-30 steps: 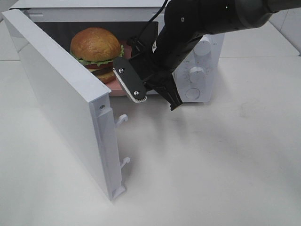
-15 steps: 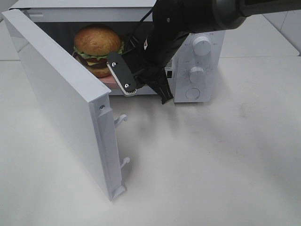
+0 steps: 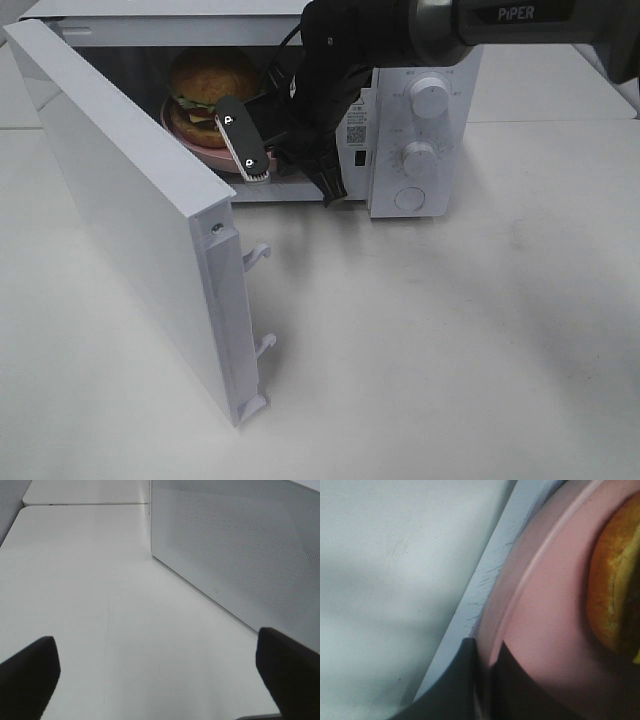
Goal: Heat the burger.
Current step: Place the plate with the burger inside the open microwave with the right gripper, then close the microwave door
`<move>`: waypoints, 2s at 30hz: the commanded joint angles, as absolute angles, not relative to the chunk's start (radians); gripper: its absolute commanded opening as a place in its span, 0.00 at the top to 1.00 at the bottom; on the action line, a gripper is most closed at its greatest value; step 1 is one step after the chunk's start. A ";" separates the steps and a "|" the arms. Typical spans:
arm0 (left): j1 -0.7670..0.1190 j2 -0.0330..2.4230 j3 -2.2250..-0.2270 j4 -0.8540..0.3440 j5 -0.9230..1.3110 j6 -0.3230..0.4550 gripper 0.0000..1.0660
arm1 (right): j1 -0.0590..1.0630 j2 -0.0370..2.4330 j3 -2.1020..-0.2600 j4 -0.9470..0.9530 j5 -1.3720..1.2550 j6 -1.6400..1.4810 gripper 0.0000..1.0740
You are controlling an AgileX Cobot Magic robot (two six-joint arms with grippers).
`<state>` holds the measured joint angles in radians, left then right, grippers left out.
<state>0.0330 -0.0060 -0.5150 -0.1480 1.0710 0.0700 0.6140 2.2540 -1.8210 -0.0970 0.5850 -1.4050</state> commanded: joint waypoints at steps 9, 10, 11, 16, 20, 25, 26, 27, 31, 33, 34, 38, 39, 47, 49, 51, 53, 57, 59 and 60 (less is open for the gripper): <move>0.036 -0.022 -0.516 -0.147 1.067 0.070 0.06 | 0.608 2.325 -1.954 -0.099 0.551 -1.348 1.00; 0.036 -0.022 -0.516 -0.147 1.067 0.070 0.06 | 0.608 2.325 -1.954 -0.099 0.551 -1.348 1.00; 0.036 -0.022 -0.516 -0.147 1.067 0.070 0.06 | 0.608 2.334 -1.964 -0.099 0.548 -1.348 1.00; 0.036 -0.022 -0.516 -0.147 1.067 0.070 0.06 | 0.608 2.361 -1.986 -0.097 0.547 -1.346 0.98; 0.036 -0.022 -0.516 -0.147 1.067 0.070 0.06 | 0.608 2.364 -1.993 -0.093 0.545 -1.328 0.94; 0.036 -0.022 -0.516 -0.147 1.067 0.070 0.06 | 0.605 2.364 -1.993 -0.093 0.540 -1.306 0.82; 0.036 -0.022 -0.516 -0.147 1.067 0.070 0.06 | 0.605 2.364 -1.993 -0.093 0.544 -1.306 0.75; 0.036 -0.022 -0.516 -0.147 1.067 0.070 0.06 | 0.606 2.364 -1.989 -0.091 0.543 -1.307 0.69; 0.036 -0.022 -0.516 -0.147 1.067 0.070 0.06 | 0.606 2.364 -1.986 -0.090 0.544 -1.307 0.62; 0.036 -0.022 -0.516 -0.147 1.067 0.070 0.06 | 0.606 2.364 -1.986 -0.089 0.547 -1.302 0.59; 0.036 -0.022 -0.516 -0.147 1.067 0.070 0.06 | 0.606 2.364 -1.986 -0.084 0.547 -1.300 0.58; 0.036 -0.022 -0.516 -0.147 1.067 0.070 0.06 | 0.606 2.364 -1.984 -0.065 0.550 -1.286 0.54; 0.036 -0.022 -0.516 -0.147 1.067 0.070 0.06 | 0.608 2.360 -1.968 -0.065 0.549 -1.285 0.53; 0.036 -0.022 -0.516 -0.147 1.067 0.070 0.06 | 0.608 2.360 -1.928 -0.053 0.542 -1.268 0.36; 0.036 -0.022 -0.516 -0.147 1.067 0.070 0.06 | 0.608 2.354 -1.925 -0.038 0.536 -1.264 0.31; 0.036 -0.022 -0.516 -0.147 1.067 0.070 0.06 | 0.608 2.338 -1.908 -0.037 0.508 -1.264 0.28; 0.036 -0.022 -0.516 -0.147 1.067 0.070 0.06 | 0.608 2.318 -1.883 -0.037 0.488 -1.263 0.27; 0.036 -0.022 -0.516 -0.147 1.067 0.070 0.06 | 0.608 2.282 -1.823 -0.037 0.454 -1.263 0.28; 0.036 -0.022 -0.516 -0.147 1.067 0.070 0.06 | 0.608 2.261 -1.783 -0.037 0.431 -1.263 0.28; 0.036 -0.022 -0.516 -0.147 1.067 0.070 0.06 | 0.608 2.242 -1.745 -0.037 0.415 -1.263 0.28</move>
<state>0.0330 -0.0060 -0.5150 -0.1480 1.0710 0.0700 0.6100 2.2770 -1.7920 -0.0430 0.4390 -1.2750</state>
